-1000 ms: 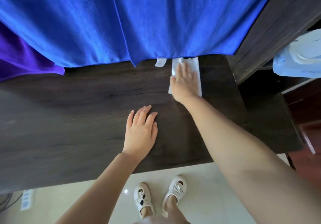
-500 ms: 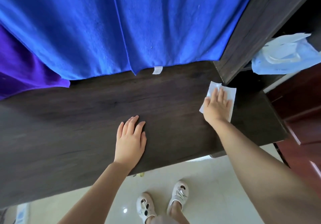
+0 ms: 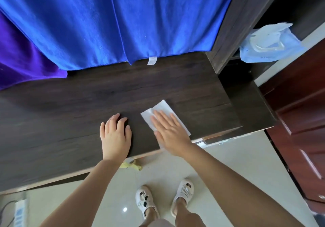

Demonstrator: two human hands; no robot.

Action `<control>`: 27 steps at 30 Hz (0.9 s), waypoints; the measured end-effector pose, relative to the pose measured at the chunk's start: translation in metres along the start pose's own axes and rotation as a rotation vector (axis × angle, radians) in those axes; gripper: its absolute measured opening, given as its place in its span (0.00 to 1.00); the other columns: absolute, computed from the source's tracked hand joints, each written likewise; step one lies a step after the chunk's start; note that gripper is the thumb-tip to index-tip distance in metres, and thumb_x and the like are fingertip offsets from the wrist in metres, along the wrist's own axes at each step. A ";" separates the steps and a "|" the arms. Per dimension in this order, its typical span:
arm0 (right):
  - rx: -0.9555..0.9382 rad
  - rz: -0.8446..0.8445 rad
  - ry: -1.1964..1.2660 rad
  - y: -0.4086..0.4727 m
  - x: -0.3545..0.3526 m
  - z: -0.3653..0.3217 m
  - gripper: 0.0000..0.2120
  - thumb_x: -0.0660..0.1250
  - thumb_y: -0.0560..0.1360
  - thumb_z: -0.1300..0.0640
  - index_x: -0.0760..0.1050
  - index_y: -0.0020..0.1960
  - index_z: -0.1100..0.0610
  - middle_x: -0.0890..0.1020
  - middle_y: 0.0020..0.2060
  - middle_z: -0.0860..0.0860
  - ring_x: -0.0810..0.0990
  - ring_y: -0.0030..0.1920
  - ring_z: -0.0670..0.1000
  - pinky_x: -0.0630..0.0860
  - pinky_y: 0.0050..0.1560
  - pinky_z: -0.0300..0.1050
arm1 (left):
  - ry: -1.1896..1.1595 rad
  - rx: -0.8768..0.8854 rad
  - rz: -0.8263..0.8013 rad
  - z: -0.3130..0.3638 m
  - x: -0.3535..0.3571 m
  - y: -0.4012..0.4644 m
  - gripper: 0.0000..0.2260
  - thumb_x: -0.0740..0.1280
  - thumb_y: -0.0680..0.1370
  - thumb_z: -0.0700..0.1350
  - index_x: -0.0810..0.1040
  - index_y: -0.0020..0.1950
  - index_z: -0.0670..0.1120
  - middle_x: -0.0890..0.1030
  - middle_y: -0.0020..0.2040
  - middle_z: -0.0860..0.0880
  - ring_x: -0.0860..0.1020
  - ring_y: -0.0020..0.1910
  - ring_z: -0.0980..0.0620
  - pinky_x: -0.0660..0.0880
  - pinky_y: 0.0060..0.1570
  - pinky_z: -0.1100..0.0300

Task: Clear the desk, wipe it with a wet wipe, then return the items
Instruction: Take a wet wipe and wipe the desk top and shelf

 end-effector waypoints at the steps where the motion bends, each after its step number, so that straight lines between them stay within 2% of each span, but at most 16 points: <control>1: 0.064 0.015 -0.013 -0.012 -0.004 0.033 0.24 0.43 0.81 0.50 0.66 0.70 0.57 0.71 0.69 0.54 0.69 0.70 0.54 0.58 0.69 0.53 | 0.007 0.030 -0.018 0.015 0.007 -0.001 0.22 0.49 0.77 0.50 0.76 0.58 0.41 0.74 0.63 0.40 0.71 0.62 0.40 0.57 0.67 0.42; 3: 0.176 -0.006 -0.052 -0.038 -0.009 0.093 0.26 0.38 0.81 0.49 0.63 0.71 0.58 0.71 0.69 0.55 0.69 0.69 0.56 0.58 0.69 0.53 | 0.022 0.117 -0.048 0.050 0.025 -0.005 0.20 0.51 0.77 0.50 0.76 0.57 0.42 0.75 0.62 0.41 0.71 0.62 0.40 0.59 0.67 0.41; 5: 0.251 -0.025 -0.060 -0.062 -0.014 0.138 0.26 0.37 0.81 0.50 0.62 0.71 0.58 0.71 0.69 0.55 0.70 0.69 0.56 0.60 0.69 0.53 | 0.035 0.205 -0.054 0.088 0.042 -0.011 0.18 0.53 0.76 0.49 0.77 0.56 0.42 0.76 0.61 0.41 0.70 0.62 0.42 0.62 0.65 0.40; 8: 0.297 0.001 -0.030 -0.083 -0.028 0.187 0.29 0.36 0.81 0.50 0.67 0.69 0.60 0.72 0.68 0.55 0.71 0.68 0.55 0.71 0.65 0.56 | 0.027 0.273 -0.069 0.143 0.067 -0.017 0.17 0.54 0.76 0.48 0.77 0.55 0.43 0.77 0.60 0.42 0.68 0.62 0.45 0.63 0.64 0.39; 10: 0.315 0.075 0.117 -0.096 -0.039 0.212 0.25 0.40 0.82 0.52 0.65 0.71 0.60 0.67 0.72 0.53 0.66 0.71 0.52 0.71 0.66 0.51 | 0.039 0.303 -0.092 0.180 0.084 -0.023 0.17 0.54 0.76 0.48 0.77 0.55 0.43 0.77 0.60 0.42 0.71 0.61 0.43 0.64 0.64 0.39; 12: 0.444 0.176 0.346 -0.122 -0.048 0.255 0.20 0.47 0.82 0.55 0.61 0.73 0.56 0.65 0.73 0.51 0.65 0.71 0.51 0.66 0.67 0.45 | 0.063 0.325 -0.113 0.217 0.101 -0.030 0.18 0.53 0.76 0.48 0.78 0.56 0.43 0.77 0.60 0.42 0.74 0.60 0.40 0.64 0.64 0.39; 14: 0.711 0.221 0.681 -0.162 -0.040 0.311 0.18 0.50 0.81 0.56 0.68 0.68 0.59 0.74 0.65 0.55 0.71 0.66 0.55 0.66 0.64 0.44 | 0.077 0.330 -0.125 0.253 0.117 -0.038 0.18 0.53 0.76 0.48 0.77 0.56 0.43 0.77 0.60 0.41 0.74 0.60 0.40 0.63 0.64 0.38; 15: 0.843 0.276 0.810 -0.185 -0.038 0.340 0.17 0.50 0.81 0.57 0.72 0.63 0.61 0.78 0.57 0.57 0.75 0.61 0.58 0.68 0.58 0.44 | 0.079 0.335 -0.123 0.272 0.124 -0.042 0.18 0.53 0.76 0.48 0.77 0.57 0.43 0.77 0.60 0.41 0.74 0.61 0.40 0.63 0.64 0.38; 17: 1.016 0.317 1.020 -0.223 -0.030 0.386 0.15 0.50 0.80 0.58 0.75 0.52 0.61 0.77 0.40 0.55 0.76 0.44 0.56 0.70 0.44 0.43 | 0.060 0.358 -0.115 0.309 0.138 -0.052 0.18 0.53 0.76 0.47 0.77 0.57 0.43 0.77 0.61 0.42 0.73 0.61 0.41 0.61 0.65 0.39; 19: 1.084 0.317 1.116 -0.243 -0.031 0.424 0.13 0.51 0.80 0.58 0.73 0.47 0.57 0.72 0.37 0.51 0.71 0.36 0.49 0.69 0.33 0.34 | 0.006 0.405 -0.096 0.348 0.152 -0.064 0.16 0.54 0.76 0.46 0.77 0.57 0.43 0.76 0.61 0.42 0.72 0.62 0.43 0.58 0.68 0.43; 20: 1.073 0.286 1.095 -0.244 -0.033 0.439 0.11 0.50 0.81 0.57 0.71 0.49 0.55 0.72 0.40 0.50 0.71 0.39 0.49 0.69 0.34 0.32 | -0.032 0.445 -0.086 0.366 0.159 -0.072 0.15 0.55 0.75 0.45 0.76 0.56 0.43 0.76 0.61 0.42 0.70 0.62 0.45 0.56 0.69 0.44; 21: 1.040 0.261 1.048 -0.240 -0.034 0.453 0.12 0.50 0.81 0.55 0.71 0.54 0.56 0.73 0.45 0.51 0.71 0.45 0.49 0.69 0.39 0.34 | -0.068 0.496 -0.083 0.382 0.169 -0.080 0.14 0.56 0.75 0.43 0.76 0.56 0.43 0.76 0.61 0.42 0.69 0.63 0.46 0.55 0.69 0.45; 24: 0.843 0.311 0.934 -0.204 -0.036 0.476 0.19 0.48 0.82 0.54 0.65 0.70 0.56 0.72 0.62 0.50 0.70 0.61 0.47 0.64 0.58 0.39 | -0.133 0.581 -0.151 0.405 0.210 -0.105 0.13 0.58 0.74 0.41 0.73 0.57 0.45 0.77 0.60 0.43 0.70 0.62 0.46 0.61 0.67 0.46; 26: 0.690 0.318 0.801 -0.172 -0.021 0.477 0.20 0.48 0.82 0.56 0.61 0.73 0.55 0.67 0.71 0.51 0.64 0.71 0.50 0.60 0.69 0.42 | -0.088 0.517 -0.227 0.398 0.245 -0.108 0.14 0.57 0.73 0.43 0.71 0.58 0.46 0.78 0.60 0.44 0.73 0.61 0.45 0.69 0.64 0.46; 27: 0.627 0.254 0.703 -0.157 -0.001 0.474 0.20 0.48 0.81 0.57 0.60 0.73 0.55 0.64 0.73 0.53 0.60 0.74 0.52 0.57 0.73 0.47 | -0.039 0.461 -0.264 0.390 0.262 -0.107 0.15 0.56 0.73 0.44 0.71 0.59 0.46 0.78 0.60 0.44 0.75 0.60 0.45 0.71 0.62 0.45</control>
Point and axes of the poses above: each hand's wrist, its own y-axis towards the middle knuckle, its own x-axis out of the palm, z = x × y, the point moved 10 cm from there along y, towards the middle knuckle
